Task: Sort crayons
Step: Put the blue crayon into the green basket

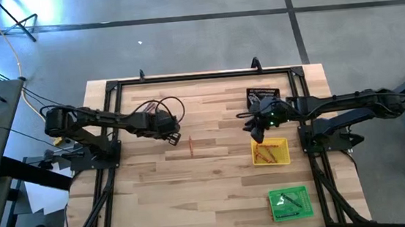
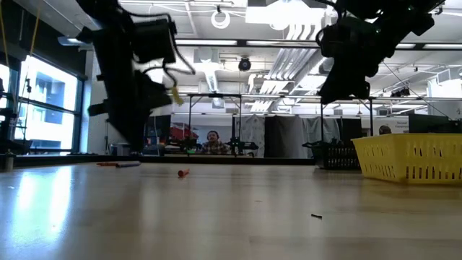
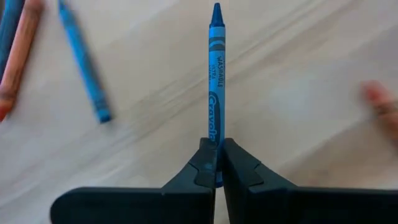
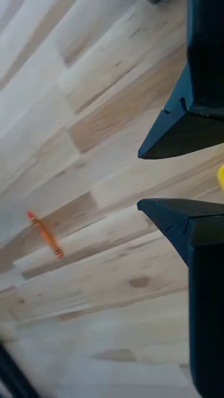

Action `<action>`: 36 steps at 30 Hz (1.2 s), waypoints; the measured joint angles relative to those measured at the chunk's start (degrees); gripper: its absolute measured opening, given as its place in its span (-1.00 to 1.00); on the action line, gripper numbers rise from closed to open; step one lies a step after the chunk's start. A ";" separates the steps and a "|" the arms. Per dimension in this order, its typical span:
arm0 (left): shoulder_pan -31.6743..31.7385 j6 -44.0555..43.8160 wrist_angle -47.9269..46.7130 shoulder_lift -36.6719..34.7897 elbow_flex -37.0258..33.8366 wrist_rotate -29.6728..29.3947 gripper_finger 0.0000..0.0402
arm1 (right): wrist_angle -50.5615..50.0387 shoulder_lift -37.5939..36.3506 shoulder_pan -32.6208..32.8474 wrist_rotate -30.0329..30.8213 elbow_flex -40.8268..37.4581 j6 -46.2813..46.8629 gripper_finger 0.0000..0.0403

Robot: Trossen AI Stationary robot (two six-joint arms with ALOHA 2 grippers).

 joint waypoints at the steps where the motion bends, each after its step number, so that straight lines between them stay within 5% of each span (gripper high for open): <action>1: -0.71 0.12 0.79 -0.34 0.60 -0.56 -1.00 | -0.67 0.00 0.01 0.00 0.00 0.19 -0.47; 8: -5.67 6.27 13.89 -1.83 2.90 -2.47 -1.00 | 4.10 0.00 0.02 4.23 -0.02 0.05 -0.47; 16: -11.48 13.79 33.86 -1.86 2.93 -6.16 -1.00 | 28.88 0.00 6.72 4.71 -3.36 -6.73 -0.47; 27: -18.89 30.23 60.47 -1.86 2.94 -14.84 -1.00 | 52.18 1.69 20.83 20.42 -7.41 -12.54 -0.47; 36: -22.29 35.06 68.44 -1.84 2.96 -16.77 -1.00 | 69.94 9.94 23.71 23.61 -7.41 -14.39 -0.47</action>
